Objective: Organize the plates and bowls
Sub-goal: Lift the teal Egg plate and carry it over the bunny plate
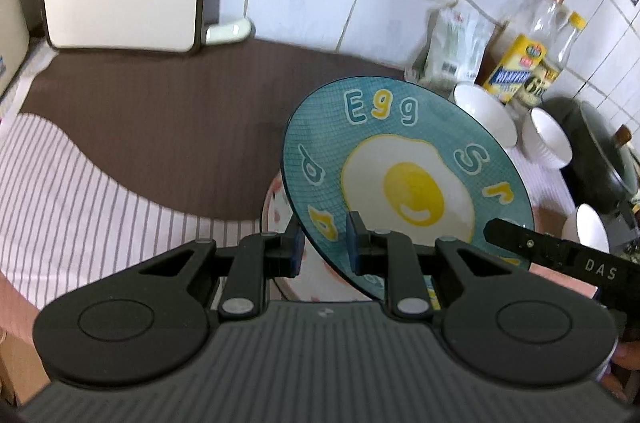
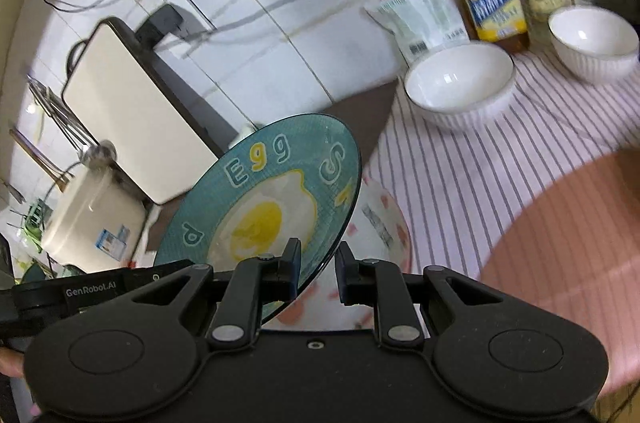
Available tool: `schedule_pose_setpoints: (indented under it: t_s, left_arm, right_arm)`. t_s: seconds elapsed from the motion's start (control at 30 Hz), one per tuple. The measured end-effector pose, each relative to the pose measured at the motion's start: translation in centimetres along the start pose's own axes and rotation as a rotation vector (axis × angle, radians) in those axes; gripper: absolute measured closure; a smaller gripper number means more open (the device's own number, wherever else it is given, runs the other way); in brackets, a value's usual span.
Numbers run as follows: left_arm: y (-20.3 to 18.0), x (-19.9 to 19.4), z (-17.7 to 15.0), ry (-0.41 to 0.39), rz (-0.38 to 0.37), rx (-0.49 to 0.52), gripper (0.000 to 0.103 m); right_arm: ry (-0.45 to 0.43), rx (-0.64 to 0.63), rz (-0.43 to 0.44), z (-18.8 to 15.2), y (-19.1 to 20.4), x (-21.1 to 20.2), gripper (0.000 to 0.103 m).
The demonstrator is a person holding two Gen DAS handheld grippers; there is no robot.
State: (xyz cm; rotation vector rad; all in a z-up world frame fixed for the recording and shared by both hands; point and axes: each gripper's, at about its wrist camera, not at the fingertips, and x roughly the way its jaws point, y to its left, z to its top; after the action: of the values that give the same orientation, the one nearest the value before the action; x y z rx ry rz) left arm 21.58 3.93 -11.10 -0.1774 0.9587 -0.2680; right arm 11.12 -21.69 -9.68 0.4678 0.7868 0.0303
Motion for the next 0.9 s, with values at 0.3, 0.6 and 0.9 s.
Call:
schedule_pose_setpoints:
  t_s: [0.3, 0.6, 0.9]
  left_arm:
    - [0.4, 1.9, -1.8, 0.059, 0.008, -0.021, 0.083]
    - [0.8, 3.0, -2.2, 0.105, 0.016, -0.049, 0.083]
    - [0.3, 3.3, -1.8, 0.136, 0.082, -0.058, 0.082]
  right_arm:
    - [0.05, 0.003, -0.032, -1.7, -1.2, 1.1, 0.081]
    - [0.079, -0.018, -0.067, -2.4, -1.2, 1.7, 0.081]
    - [0.106, -0.065, -0.114, -2.5, -0.3, 2.1, 0.081]
